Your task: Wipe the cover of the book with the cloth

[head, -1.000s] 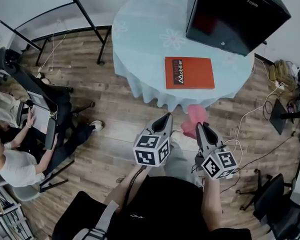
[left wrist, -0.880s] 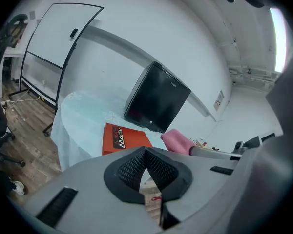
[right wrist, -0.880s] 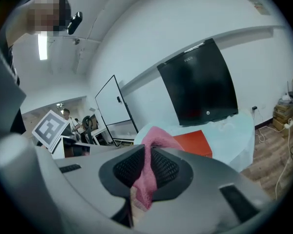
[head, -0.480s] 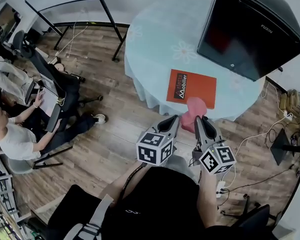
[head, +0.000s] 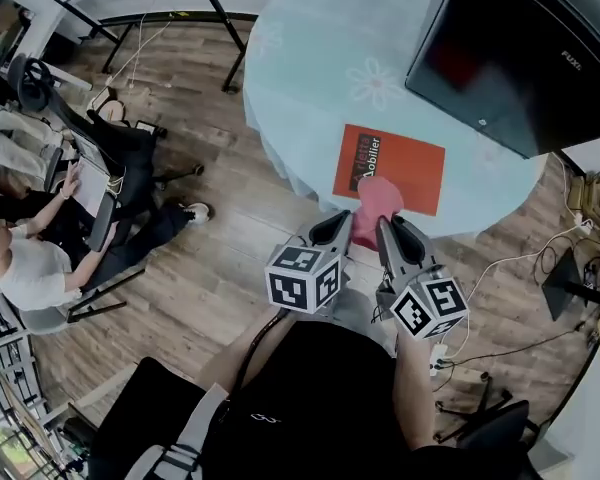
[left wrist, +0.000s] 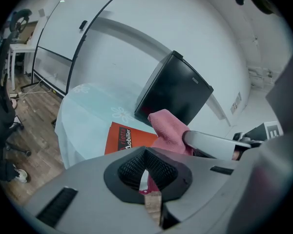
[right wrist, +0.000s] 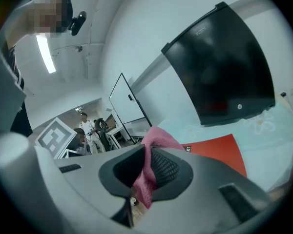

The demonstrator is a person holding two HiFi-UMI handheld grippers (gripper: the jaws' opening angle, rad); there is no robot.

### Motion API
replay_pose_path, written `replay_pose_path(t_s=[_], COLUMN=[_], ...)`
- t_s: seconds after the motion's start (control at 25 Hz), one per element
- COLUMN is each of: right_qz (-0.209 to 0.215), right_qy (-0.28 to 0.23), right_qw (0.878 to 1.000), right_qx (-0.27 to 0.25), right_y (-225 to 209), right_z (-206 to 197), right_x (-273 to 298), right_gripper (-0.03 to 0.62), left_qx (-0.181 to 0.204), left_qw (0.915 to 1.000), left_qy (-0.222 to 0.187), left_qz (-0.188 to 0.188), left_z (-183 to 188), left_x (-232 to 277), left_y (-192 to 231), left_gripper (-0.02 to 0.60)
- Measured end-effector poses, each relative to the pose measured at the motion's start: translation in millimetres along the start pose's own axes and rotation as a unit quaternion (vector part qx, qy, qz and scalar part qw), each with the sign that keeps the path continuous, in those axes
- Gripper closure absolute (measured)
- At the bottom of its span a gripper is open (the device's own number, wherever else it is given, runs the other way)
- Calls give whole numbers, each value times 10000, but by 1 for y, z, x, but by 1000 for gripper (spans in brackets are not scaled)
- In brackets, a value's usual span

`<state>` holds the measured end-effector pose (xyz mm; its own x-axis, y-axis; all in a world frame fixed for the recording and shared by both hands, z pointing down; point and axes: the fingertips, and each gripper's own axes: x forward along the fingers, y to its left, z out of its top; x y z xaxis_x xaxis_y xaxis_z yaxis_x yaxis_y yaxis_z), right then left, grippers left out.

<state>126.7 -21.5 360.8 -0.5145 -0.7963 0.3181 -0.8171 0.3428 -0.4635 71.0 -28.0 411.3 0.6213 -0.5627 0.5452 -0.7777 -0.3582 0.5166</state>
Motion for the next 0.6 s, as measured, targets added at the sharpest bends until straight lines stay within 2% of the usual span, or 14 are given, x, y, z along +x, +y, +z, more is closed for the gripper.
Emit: replay_pose_path(t_s=[0.2, 0.36, 0.44, 0.6], right_qz=[-45, -72, -83, -122], right_qy=[305, 693, 850, 1013], right_qw=[9995, 9973, 9956, 9926], right_qx=[-100, -216, -381, -663], right_y=[-18, -27, -30, -36], right_z=[4, 0, 3, 12], right_x=[37, 61, 74, 107], right_gripper=[554, 554, 554, 554], left_qx=[-365, -734, -796, -1020], left_qw=[9992, 9973, 9967, 9947], left_qy=[-161, 74, 183, 89], left_qz=[-39, 22, -19, -57], left_z=[27, 18, 14, 27], left_x=[23, 33, 40, 59], left_y=[27, 45, 47, 62], left_gripper=[568, 568, 568, 568])
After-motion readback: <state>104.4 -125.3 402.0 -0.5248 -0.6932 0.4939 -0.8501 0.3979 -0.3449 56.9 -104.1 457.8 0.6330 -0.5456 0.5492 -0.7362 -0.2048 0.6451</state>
